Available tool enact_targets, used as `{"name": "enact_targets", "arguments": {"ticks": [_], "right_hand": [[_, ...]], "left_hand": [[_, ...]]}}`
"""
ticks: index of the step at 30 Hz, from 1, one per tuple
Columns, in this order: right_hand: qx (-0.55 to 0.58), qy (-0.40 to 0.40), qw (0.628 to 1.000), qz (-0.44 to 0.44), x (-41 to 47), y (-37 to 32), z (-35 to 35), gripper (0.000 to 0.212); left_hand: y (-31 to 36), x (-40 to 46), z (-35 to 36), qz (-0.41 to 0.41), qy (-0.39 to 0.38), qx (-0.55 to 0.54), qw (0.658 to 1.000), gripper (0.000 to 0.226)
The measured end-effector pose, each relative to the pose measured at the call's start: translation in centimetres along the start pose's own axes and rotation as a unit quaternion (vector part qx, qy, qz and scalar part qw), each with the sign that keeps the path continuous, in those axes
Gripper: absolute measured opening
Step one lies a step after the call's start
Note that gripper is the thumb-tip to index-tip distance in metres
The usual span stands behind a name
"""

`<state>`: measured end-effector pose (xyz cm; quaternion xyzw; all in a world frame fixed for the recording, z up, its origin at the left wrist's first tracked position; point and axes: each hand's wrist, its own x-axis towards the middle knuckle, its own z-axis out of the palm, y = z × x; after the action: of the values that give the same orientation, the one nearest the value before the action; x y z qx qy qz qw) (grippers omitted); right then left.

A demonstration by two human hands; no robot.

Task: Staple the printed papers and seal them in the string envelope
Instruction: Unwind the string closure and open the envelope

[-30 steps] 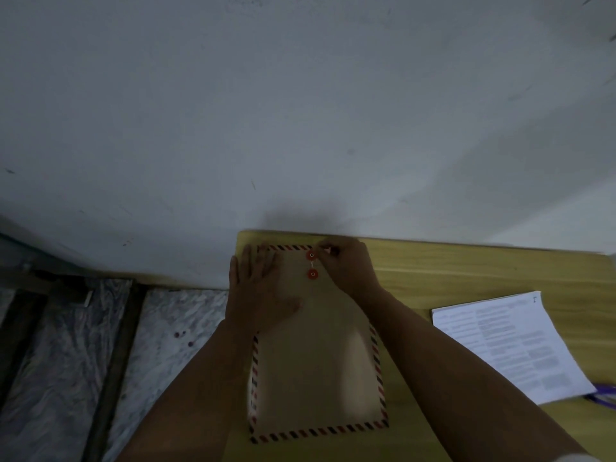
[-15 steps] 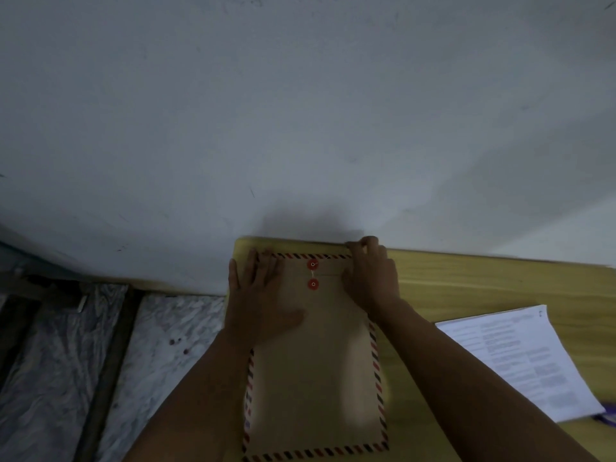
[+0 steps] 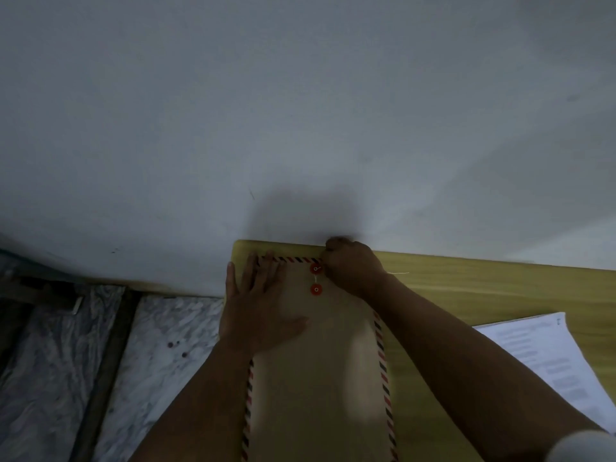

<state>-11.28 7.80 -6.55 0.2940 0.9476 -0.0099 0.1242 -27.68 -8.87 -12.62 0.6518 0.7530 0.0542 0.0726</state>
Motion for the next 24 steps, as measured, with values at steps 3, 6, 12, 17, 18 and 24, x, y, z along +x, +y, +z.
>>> {"name": "enact_targets", "arguments": {"ticks": [3, 6, 12, 17, 18, 24], "right_hand": [[0.013, 0.002, 1.000, 0.010, 0.7, -0.5, 0.0, 0.023], [0.043, 0.008, 0.999, 0.025, 0.5, -1.0, 0.1, 0.033], [0.072, 0.007, 0.996, 0.054, -1.0, 0.5, -0.3, 0.030], [0.028, -0.072, 0.997, -0.003, -1.6, 1.2, -1.4, 0.031], [0.016, -0.072, 0.997, -0.008, -1.5, 1.1, -1.4, 0.032], [-0.021, -0.045, 0.998, -0.029, -0.5, 0.8, -1.6, 0.029]], "left_hand": [[0.0, 0.1, 0.1, -0.006, -0.009, 0.004, 1.000, 0.118], [-0.1, 0.1, 0.1, -0.008, -0.016, 0.008, 1.000, 0.118], [-0.1, 0.0, -0.2, -0.004, -0.017, 0.007, 1.000, 0.118], [-0.1, 0.0, -0.4, 0.005, -0.024, 0.008, 1.000, 0.117], [-0.1, 0.0, -0.4, 0.007, -0.023, 0.006, 1.000, 0.116], [0.0, -0.1, -0.4, 0.016, -0.012, 0.005, 1.000, 0.114]]}}
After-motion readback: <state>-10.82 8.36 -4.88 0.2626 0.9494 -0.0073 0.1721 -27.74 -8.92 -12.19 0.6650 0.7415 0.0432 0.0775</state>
